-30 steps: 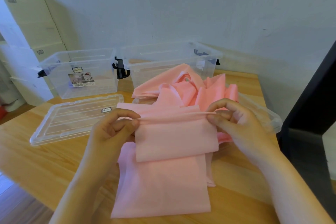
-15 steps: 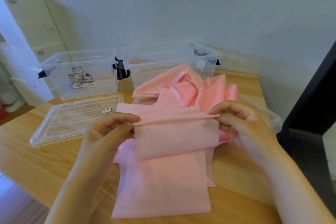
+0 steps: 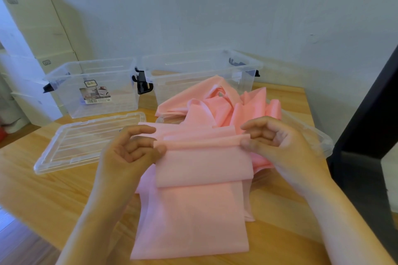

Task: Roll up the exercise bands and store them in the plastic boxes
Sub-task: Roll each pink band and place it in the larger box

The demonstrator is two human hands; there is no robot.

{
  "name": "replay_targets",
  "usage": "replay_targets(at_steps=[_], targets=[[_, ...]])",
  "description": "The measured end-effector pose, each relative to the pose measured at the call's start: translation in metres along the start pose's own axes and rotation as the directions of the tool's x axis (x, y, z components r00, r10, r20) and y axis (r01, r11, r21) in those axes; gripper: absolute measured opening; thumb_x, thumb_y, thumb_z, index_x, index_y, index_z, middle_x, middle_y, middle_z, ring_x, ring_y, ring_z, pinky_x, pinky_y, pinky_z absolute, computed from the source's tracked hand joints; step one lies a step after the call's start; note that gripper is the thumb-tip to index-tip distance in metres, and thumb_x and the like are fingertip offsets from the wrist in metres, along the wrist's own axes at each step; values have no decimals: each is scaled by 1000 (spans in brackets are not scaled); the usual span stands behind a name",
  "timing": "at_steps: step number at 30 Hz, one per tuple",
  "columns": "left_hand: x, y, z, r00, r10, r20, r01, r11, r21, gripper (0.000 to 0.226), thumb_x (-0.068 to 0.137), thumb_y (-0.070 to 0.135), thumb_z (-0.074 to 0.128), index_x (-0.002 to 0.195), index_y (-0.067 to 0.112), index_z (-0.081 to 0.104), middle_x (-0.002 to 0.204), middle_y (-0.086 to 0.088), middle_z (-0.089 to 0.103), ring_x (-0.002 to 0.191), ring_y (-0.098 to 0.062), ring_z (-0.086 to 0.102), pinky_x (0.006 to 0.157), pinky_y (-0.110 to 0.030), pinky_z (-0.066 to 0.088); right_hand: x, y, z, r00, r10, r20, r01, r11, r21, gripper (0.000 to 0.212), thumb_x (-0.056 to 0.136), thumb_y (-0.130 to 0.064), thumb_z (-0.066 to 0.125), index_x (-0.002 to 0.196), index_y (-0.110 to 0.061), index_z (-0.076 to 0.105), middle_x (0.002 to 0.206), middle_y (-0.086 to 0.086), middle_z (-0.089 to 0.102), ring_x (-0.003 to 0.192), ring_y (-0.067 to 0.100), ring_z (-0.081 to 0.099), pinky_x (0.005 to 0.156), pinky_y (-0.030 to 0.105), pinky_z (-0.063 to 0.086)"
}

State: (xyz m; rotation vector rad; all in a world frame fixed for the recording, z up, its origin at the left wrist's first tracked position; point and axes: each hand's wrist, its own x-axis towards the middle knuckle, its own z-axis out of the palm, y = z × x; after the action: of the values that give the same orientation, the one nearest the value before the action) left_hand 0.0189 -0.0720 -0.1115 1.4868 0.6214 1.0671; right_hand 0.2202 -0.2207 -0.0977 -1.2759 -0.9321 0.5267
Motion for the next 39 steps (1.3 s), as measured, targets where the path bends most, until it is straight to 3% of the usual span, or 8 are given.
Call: replay_targets(at_steps=[7,10,17,24,27,30,35,39], targets=[[0,-2,3,998,37,43,-39,998,49,23,79,-9,66,75,14,68,73,8,69,70,-4,64,66,-12,50,1,2,1,999,-43,-12,40,985,-165,18,83,6,63,83,-11,69,75,-9,70,76,-2,63,70,9,46],[-1,-1,5,990,15,138,-15,1000,1,17,80,5,64,73,21,66,70,-4,64,64,-13,58,62,-18,51,0,3,1,1000,-16,-12,13,979,-201,16,90,-3,59,84,-16,65,73,6,65,73,4,58,70,15,45],[-1,-1,0,985,7,175,12,994,-107,15,73,12,78,76,23,70,67,-3,60,63,-14,55,60,-20,51,-2,-2,-1,999,39,-22,-39,999,-7,25,88,-6,59,77,-25,71,61,-2,60,62,6,58,55,17,48],[0,-3,-6,993,13,118,1,993,-117,19,60,12,78,75,23,77,76,1,69,75,-12,64,69,-20,55,-1,-1,-4,999,49,-5,-49,994,96,41,88,6,51,70,-21,76,74,-1,67,75,9,63,66,18,51],[-3,1,-6,996,25,81,-18,996,-88,21,57,30,66,74,24,77,80,3,71,75,-10,66,69,-21,55,0,-2,-3,999,49,2,-49,997,57,34,88,2,53,70,-17,75,77,-1,70,75,8,65,68,17,52],[-4,3,0,997,63,48,-62,998,-21,12,68,13,78,72,25,77,79,5,72,76,-6,66,72,-19,54,0,-3,0,1000,12,-7,-12,1000,8,12,79,3,65,75,-8,69,69,-5,67,68,2,62,65,12,49],[-2,2,6,997,76,-3,-75,996,38,37,76,-8,69,101,20,68,74,3,72,69,-4,66,69,-11,51,1,5,0,1000,14,-20,-15,998,-58,22,77,6,69,91,-10,68,77,1,65,72,4,62,65,11,48],[-1,1,4,996,84,-17,-82,994,76,29,78,-10,69,78,18,72,75,6,72,71,-3,66,69,-11,51,1,4,1,999,17,-38,-21,994,-109,20,80,6,67,87,-13,71,74,-6,68,73,2,63,67,11,48]])
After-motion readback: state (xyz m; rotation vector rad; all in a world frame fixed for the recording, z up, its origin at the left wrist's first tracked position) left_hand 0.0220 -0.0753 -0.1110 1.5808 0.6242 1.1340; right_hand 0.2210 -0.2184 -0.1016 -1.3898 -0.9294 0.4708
